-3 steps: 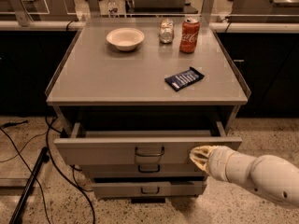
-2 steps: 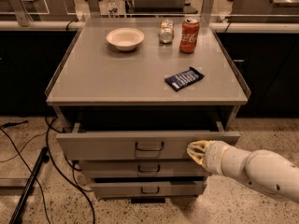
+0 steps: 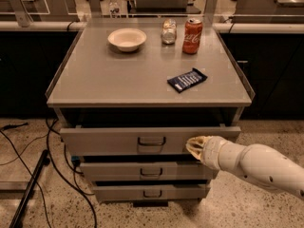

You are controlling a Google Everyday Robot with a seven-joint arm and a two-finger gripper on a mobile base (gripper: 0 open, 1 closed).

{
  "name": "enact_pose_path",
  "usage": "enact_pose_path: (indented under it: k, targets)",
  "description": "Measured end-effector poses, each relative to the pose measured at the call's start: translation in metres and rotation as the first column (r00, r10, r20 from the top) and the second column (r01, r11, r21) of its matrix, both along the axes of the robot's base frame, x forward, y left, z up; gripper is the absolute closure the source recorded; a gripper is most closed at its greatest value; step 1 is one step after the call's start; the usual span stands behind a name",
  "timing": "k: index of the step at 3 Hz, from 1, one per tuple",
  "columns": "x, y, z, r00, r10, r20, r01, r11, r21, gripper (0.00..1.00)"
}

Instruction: Close top drawer

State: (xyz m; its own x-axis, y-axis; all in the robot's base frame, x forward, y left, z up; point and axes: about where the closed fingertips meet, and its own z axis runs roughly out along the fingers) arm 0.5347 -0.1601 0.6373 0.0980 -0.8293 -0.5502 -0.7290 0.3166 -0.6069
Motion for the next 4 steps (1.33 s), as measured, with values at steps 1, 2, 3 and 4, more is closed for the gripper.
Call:
enact_pose_path:
  k: [1,2,3,4]
  targets:
    - [0.017,0.009,0.000,0.9999,0.009,0.007,-0.009,1.000,-0.005,1.00]
    - [0.020,0.012,0.000,0.9999,0.013,0.010,-0.013,1.000,-0.006,1.00]
    - [0.017,0.009,0.010,0.9984,0.026,-0.049,-0.027,0.999,-0.016,1.00]
    - [-0.008,-0.015,0.026,0.9867,0.027,-0.160,-0.028,1.000,-0.007,1.00]
